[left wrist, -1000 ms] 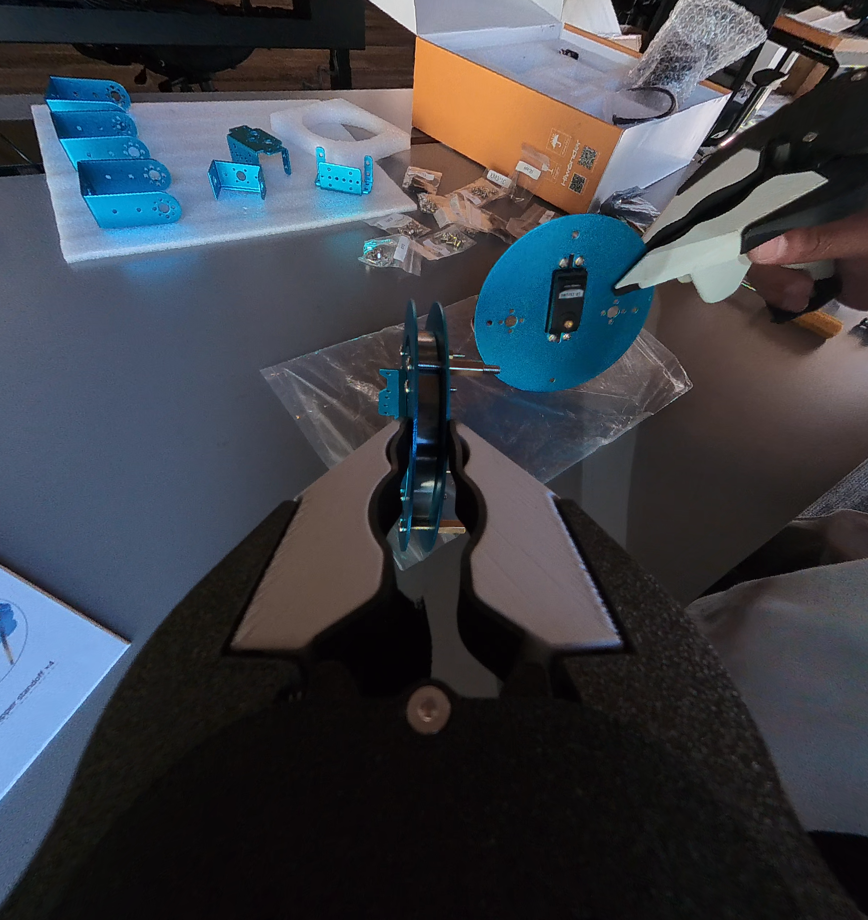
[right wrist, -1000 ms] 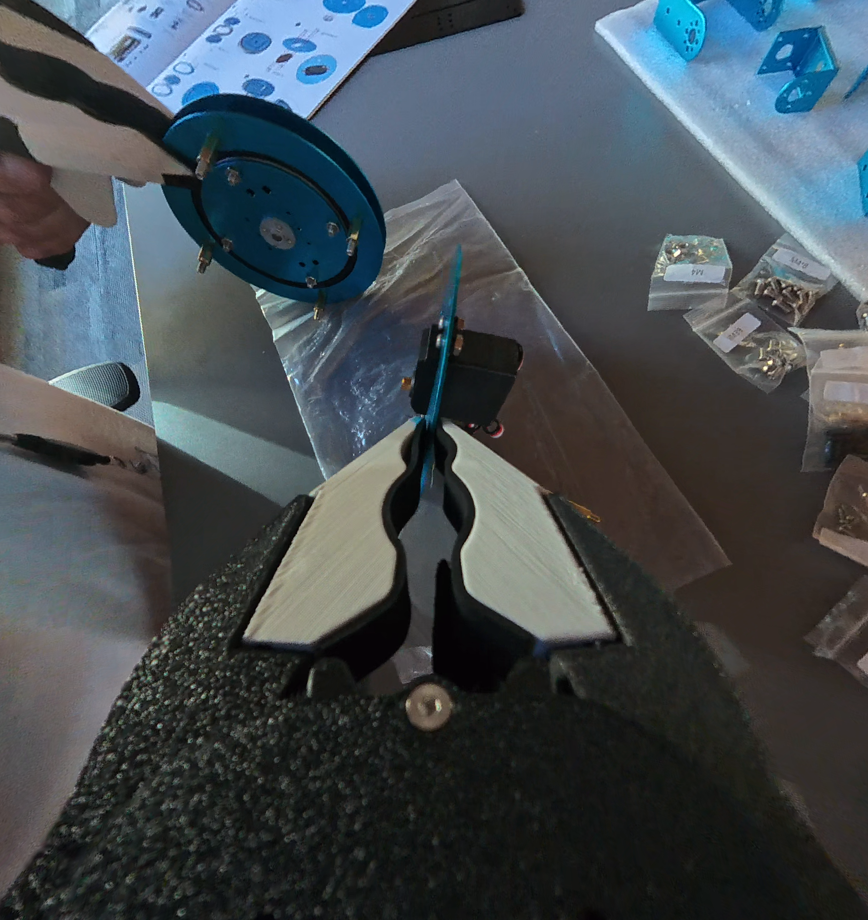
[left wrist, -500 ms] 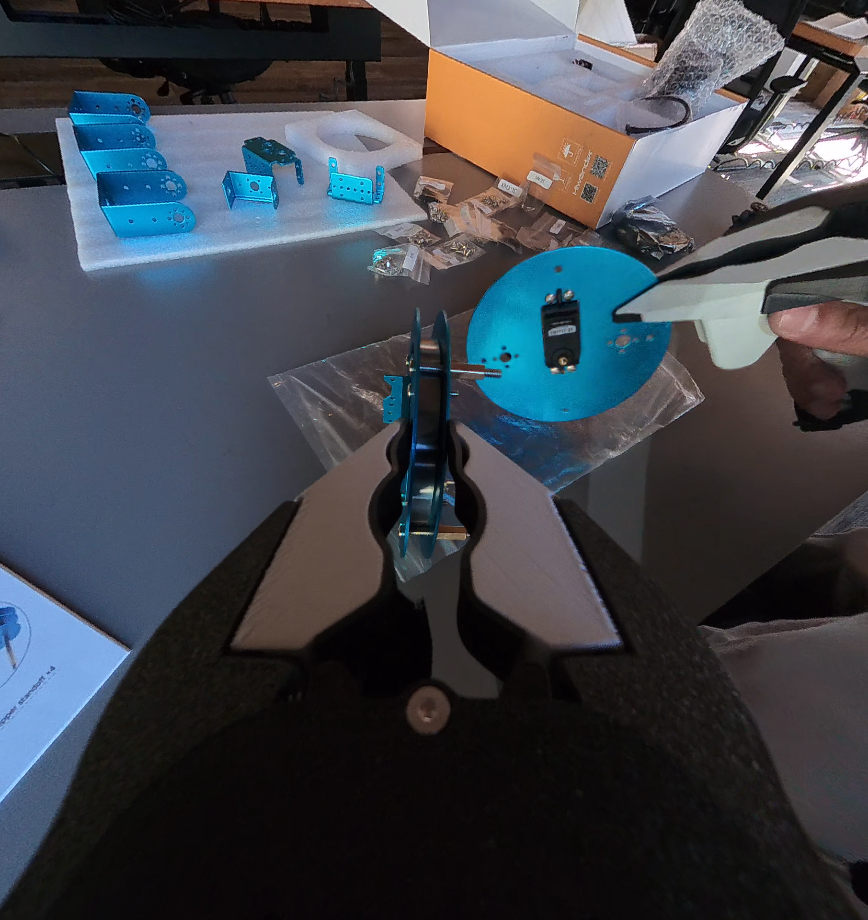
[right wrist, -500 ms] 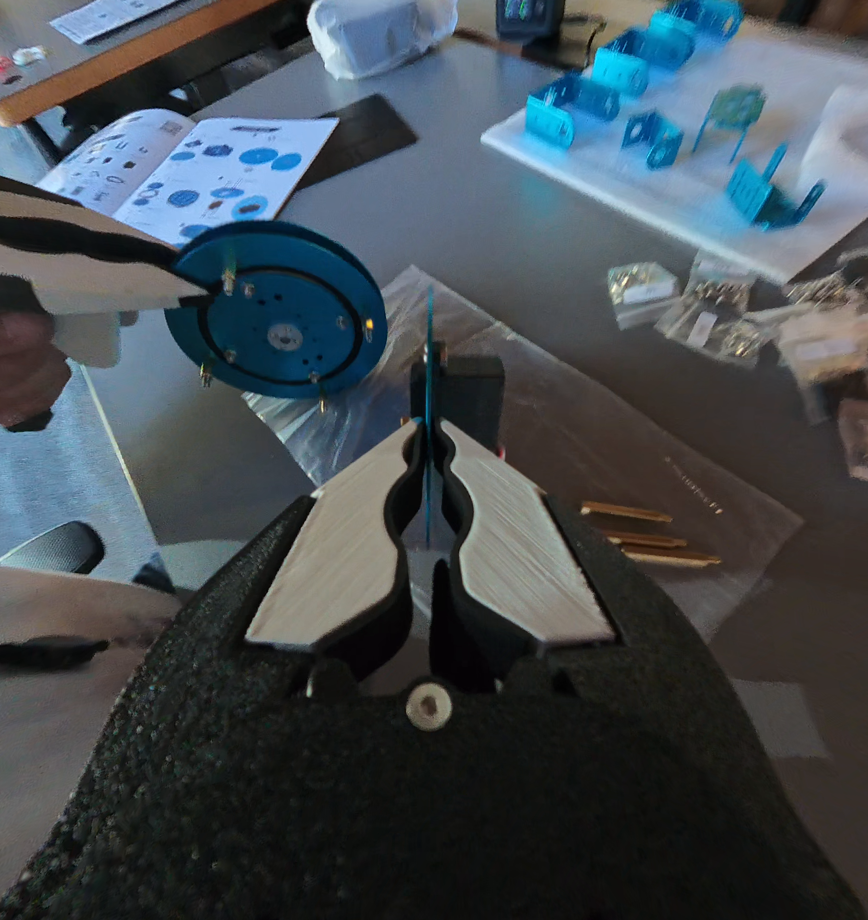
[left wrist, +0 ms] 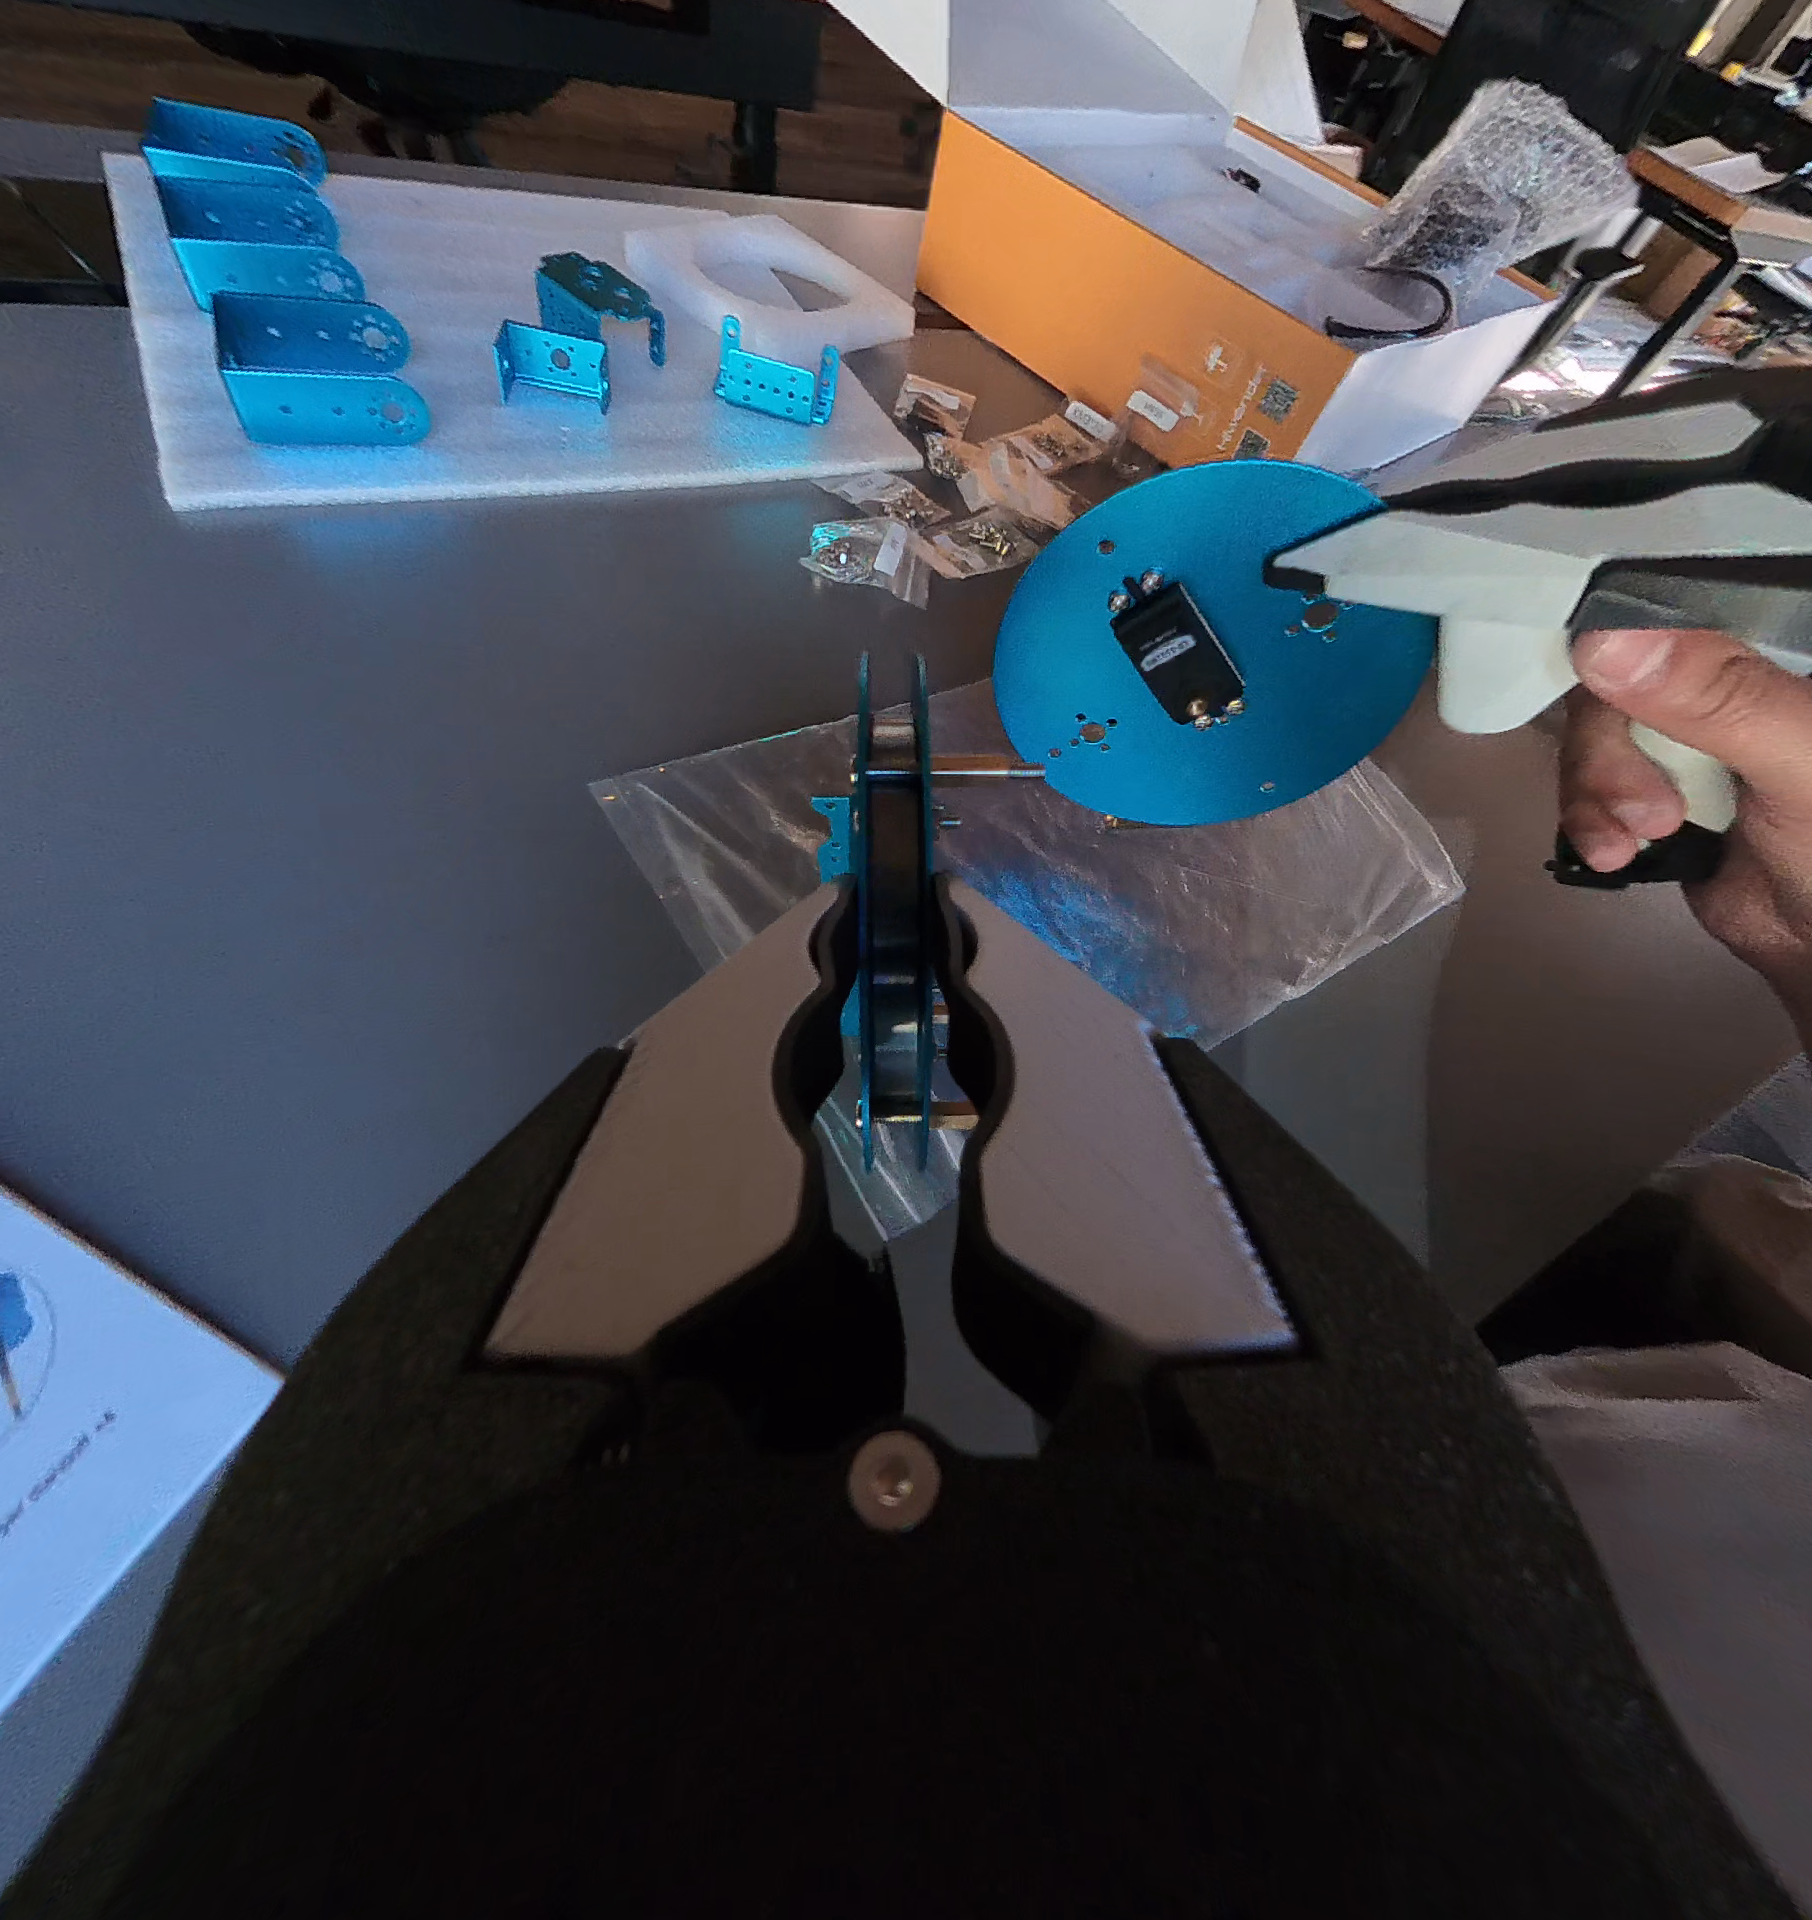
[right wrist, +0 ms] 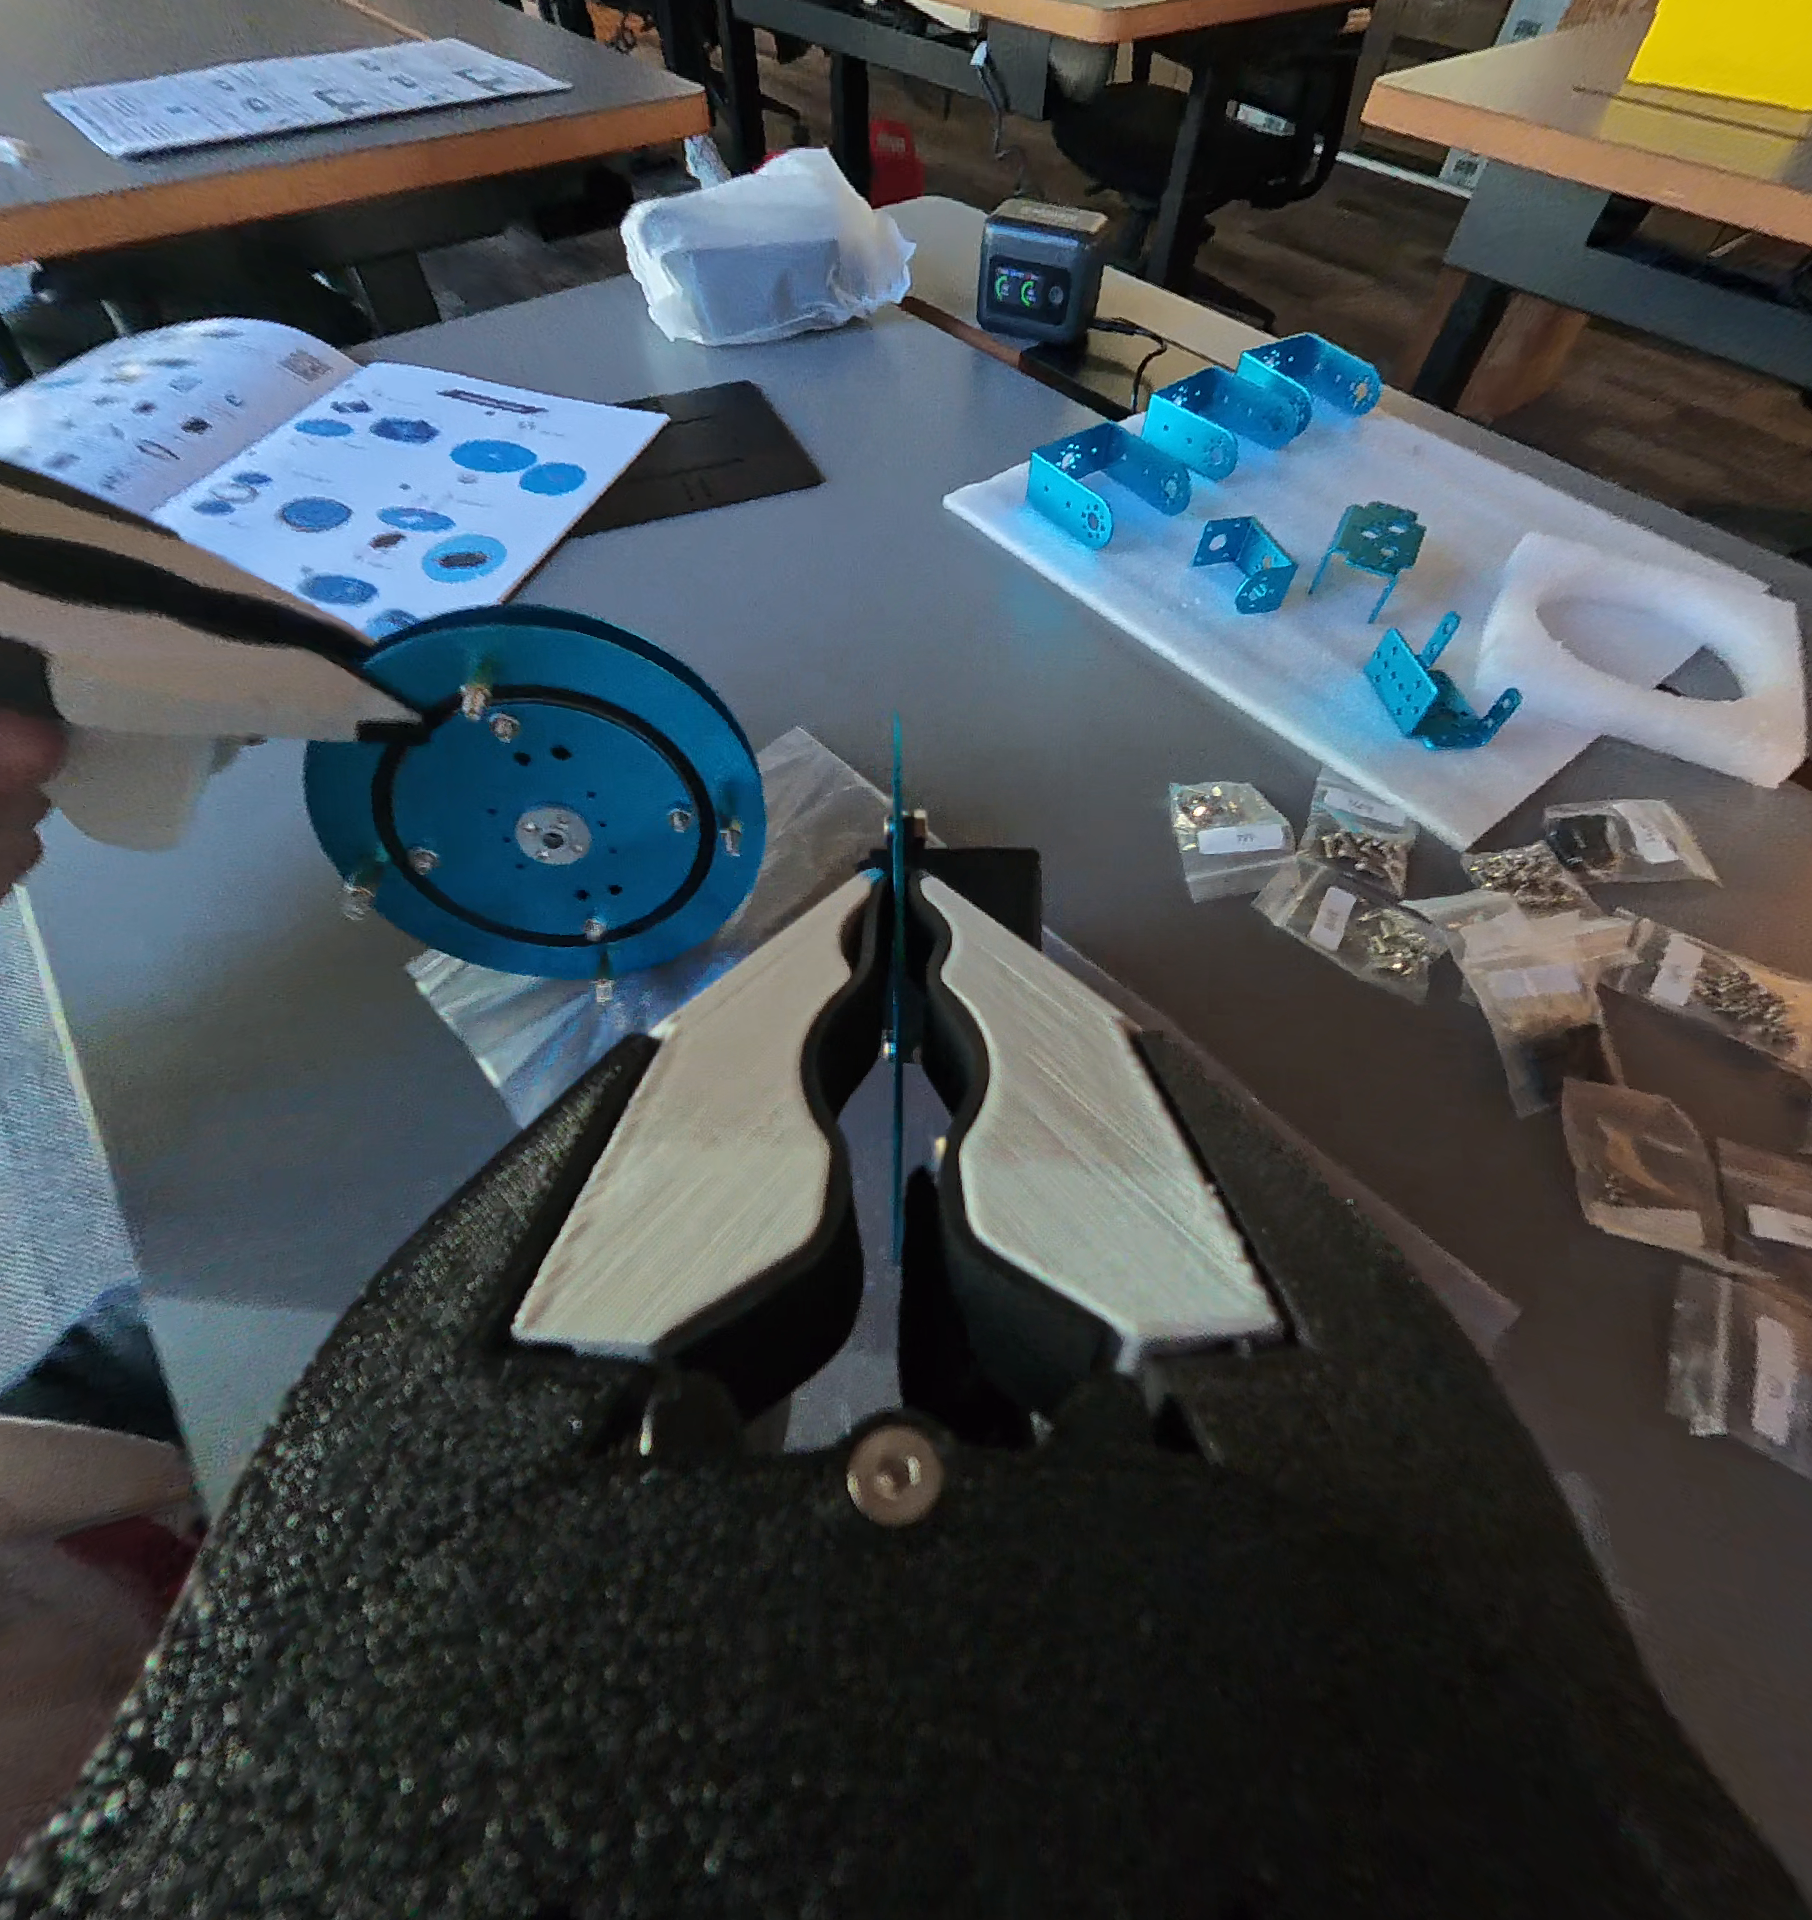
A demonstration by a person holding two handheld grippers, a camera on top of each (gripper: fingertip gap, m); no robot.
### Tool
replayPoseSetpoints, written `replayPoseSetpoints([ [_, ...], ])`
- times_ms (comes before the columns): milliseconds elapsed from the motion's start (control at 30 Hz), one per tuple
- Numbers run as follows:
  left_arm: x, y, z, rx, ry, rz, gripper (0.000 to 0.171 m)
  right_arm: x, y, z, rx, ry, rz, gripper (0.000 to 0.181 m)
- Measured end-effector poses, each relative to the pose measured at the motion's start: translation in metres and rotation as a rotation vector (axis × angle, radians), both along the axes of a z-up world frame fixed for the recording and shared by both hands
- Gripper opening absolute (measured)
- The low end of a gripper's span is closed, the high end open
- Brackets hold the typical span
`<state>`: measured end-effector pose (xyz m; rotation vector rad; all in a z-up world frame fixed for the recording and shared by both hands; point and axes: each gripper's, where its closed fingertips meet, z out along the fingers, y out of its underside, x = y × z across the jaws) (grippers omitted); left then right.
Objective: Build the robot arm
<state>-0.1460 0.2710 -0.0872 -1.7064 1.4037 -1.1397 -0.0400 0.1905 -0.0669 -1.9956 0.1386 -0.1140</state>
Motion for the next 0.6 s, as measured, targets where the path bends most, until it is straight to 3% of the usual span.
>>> replayPoseSetpoints([
  [100,0.005,0.012,-0.002,-0.096,0.015,-0.063,0.012,0.011,-0.001,-0.001,-0.002,0.006,0.021,0.000],
  [333,0.001,0.051,-0.026,-0.573,0.060,-0.153,0.012,0.029,-0.022,0.010,0.059,-0.027,0.040,0.000],
  [400,0.002,0.051,-0.028,-0.613,0.056,-0.180,0.012,0.036,-0.028,0.009,0.097,0.082,0.037,0.000],
  [533,0.001,0.037,-0.027,-0.582,0.089,-0.257,0.012,0.065,-0.041,-0.001,0.171,0.509,0.036,0.000],
  [600,0.002,0.035,-0.026,-0.577,0.101,-0.270,0.012,0.079,-0.041,-0.008,0.169,0.602,0.042,0.000],
])
